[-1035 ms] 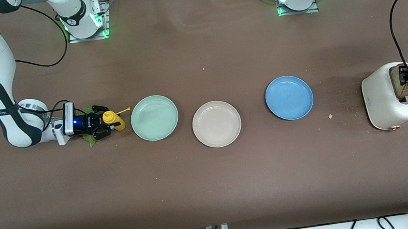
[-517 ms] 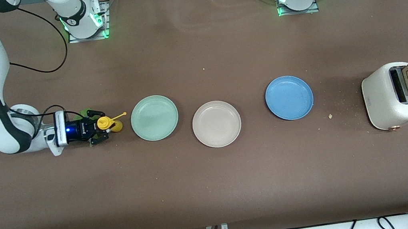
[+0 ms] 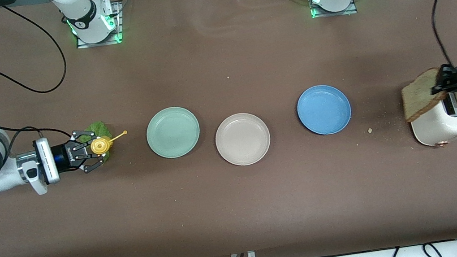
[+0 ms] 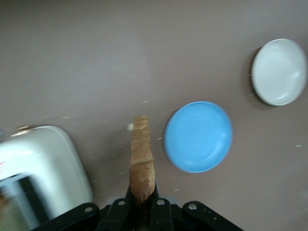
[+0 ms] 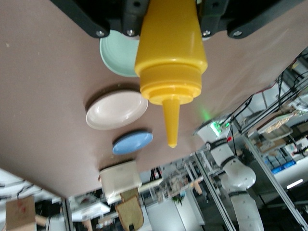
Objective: Make sandwich in beige plate with both arms
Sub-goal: 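Lift the mustard with the right gripper while the left gripper carries toast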
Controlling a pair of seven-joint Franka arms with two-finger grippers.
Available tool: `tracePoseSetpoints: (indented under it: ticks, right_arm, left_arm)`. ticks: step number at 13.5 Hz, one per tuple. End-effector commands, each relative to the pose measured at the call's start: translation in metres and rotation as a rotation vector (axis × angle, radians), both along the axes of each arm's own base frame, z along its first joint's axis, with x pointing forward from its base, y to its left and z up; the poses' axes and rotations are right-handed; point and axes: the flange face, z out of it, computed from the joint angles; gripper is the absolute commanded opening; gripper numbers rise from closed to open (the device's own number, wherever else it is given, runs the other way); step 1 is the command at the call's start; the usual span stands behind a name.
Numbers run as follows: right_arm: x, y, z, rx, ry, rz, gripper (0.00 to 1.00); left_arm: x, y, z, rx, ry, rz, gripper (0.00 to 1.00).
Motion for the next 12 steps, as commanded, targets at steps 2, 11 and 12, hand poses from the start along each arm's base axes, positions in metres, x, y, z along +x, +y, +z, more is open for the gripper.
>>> tracePoseSetpoints:
  ticks: [2, 11, 12]
  right_arm:
    - [0.011, -0.011, 0.041, -0.199, 0.095, 0.062, 0.00]
    - [0.003, -0.020, 0.087, -0.581, 0.176, 0.160, 0.00]
    - [0.003, -0.015, 0.094, -0.607, 0.166, 0.165, 0.00]
  left_arm:
    - [0.016, -0.094, -0.033, -0.112, 0.119, 0.061, 0.00]
    - [0.020, -0.256, -0.144, -0.504, 0.459, 0.235, 0.00]
    - [0.017, -0.277, -0.154, -0.508, 0.472, 0.216, 0.00]
